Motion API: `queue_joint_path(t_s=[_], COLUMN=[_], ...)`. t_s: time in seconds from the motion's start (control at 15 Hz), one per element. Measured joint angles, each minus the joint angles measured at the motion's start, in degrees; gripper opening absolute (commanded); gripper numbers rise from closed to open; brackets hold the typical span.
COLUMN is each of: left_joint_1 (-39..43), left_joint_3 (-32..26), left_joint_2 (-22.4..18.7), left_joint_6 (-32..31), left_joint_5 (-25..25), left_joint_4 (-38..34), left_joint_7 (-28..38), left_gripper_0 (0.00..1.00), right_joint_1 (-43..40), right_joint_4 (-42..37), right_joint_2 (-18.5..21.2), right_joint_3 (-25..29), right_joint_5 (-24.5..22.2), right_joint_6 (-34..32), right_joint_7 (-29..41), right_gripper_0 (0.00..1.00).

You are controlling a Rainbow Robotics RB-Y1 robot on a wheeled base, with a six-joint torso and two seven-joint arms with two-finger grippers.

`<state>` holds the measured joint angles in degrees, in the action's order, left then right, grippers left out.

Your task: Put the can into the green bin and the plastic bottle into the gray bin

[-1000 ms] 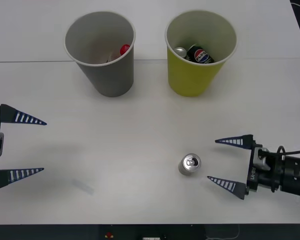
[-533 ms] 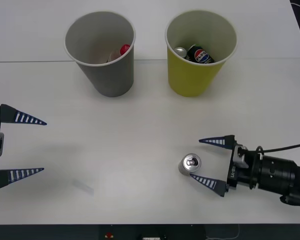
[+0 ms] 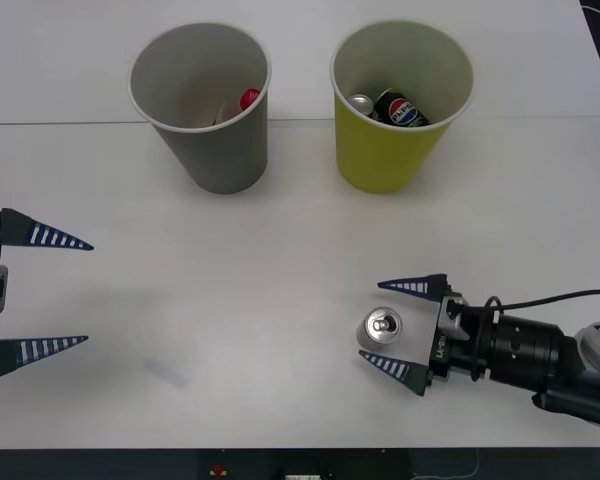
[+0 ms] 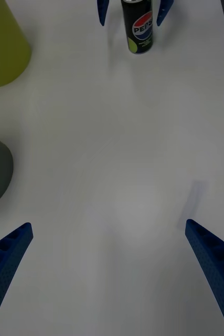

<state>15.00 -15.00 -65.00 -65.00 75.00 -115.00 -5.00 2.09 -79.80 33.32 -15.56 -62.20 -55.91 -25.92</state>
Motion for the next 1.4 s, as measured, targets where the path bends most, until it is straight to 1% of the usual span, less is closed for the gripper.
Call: queue_joint_path(t_s=[0.07, 0.2, 0.27, 1.07, 1.13, 1.4], left_joint_1=[0.00, 0.00, 0.00, 0.00, 0.00, 0.00], left_joint_3=[0.00, 0.00, 0.00, 0.00, 0.00, 0.00], left_joint_2=[0.00, 0.00, 0.00, 0.00, 0.00, 0.00], left_joint_6=[0.00, 0.00, 0.00, 0.00, 0.00, 0.00], left_joint_5=[0.00, 0.00, 0.00, 0.00, 0.00, 0.00], left_joint_4=[0.00, 0.00, 0.00, 0.00, 0.00, 0.00], left_joint_7=[0.00, 0.00, 0.00, 0.00, 0.00, 0.00], left_gripper_0=[1.00, 1.00, 1.00, 1.00, 1.00, 1.00], right_joint_1=[0.01, 0.04, 0.09, 0.90, 0.95, -0.49], right_joint_4=[0.00, 0.00, 0.00, -0.25, -0.97, -8.33], right_joint_2=[-0.18, -0.55, -0.61, -0.32, 0.19, 4.55], right_joint_3=[0.00, -0.15, -0.27, -0.42, -0.34, 0.06], right_joint_5=[-0.09, -0.11, -0.11, -0.11, -0.07, -0.14], right_joint_6=[0.32, 0.68, 0.85, 1.14, 1.21, 2.35], right_joint_7=[-0.07, -0.17, -0.12, 1.98, 2.99, 13.30], right_gripper_0=[0.82, 0.11, 0.00, 0.00, 0.00, 0.00])
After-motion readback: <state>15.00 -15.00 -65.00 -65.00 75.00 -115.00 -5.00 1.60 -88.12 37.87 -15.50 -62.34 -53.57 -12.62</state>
